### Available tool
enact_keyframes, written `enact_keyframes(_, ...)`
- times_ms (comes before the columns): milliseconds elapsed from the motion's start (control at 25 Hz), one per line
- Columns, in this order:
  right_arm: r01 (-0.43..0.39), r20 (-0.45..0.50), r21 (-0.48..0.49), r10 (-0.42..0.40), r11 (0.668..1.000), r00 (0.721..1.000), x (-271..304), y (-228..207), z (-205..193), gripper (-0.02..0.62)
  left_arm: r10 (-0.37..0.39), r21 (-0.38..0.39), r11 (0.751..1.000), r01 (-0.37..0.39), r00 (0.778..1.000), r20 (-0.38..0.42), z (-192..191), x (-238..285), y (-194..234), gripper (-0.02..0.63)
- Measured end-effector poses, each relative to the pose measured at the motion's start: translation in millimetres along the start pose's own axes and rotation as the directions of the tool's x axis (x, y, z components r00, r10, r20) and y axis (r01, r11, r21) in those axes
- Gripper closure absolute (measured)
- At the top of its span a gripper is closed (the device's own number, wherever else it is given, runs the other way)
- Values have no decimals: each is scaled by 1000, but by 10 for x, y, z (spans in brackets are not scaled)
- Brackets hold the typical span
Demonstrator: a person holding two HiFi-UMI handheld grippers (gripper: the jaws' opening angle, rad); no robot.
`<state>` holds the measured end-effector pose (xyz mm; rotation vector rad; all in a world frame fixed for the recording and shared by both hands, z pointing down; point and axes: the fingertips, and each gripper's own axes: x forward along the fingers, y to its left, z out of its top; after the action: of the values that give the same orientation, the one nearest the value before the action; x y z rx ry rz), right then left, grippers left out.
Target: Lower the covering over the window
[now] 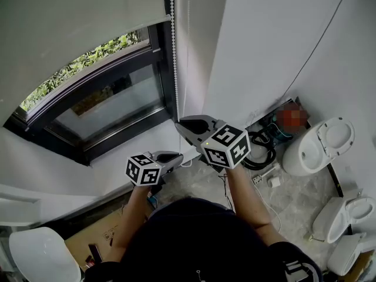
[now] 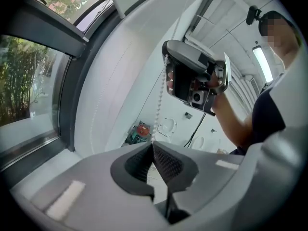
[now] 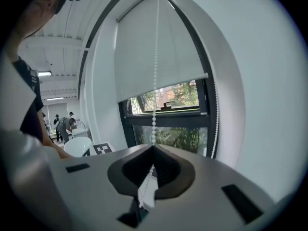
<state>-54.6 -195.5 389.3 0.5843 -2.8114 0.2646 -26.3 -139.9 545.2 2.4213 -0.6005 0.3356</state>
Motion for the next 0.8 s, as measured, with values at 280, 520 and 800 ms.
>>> enact_keyframes(280,6,-41,-6,-6,1000,999,21,0,-104,583,11,21,1000,-10,999,-36,-68,5,6,594)
enact_keyframes(520,-20,-65,71,25,997,998,96,-6,-327,583,4,7,1000,-3,995,-95,-292,49,-18,594)
enact_keyframes(800,10,-98,33,-7,999,995,65,-49,-394,583,11,-4,1000,-11,998,-67,-313,32,-1,594)
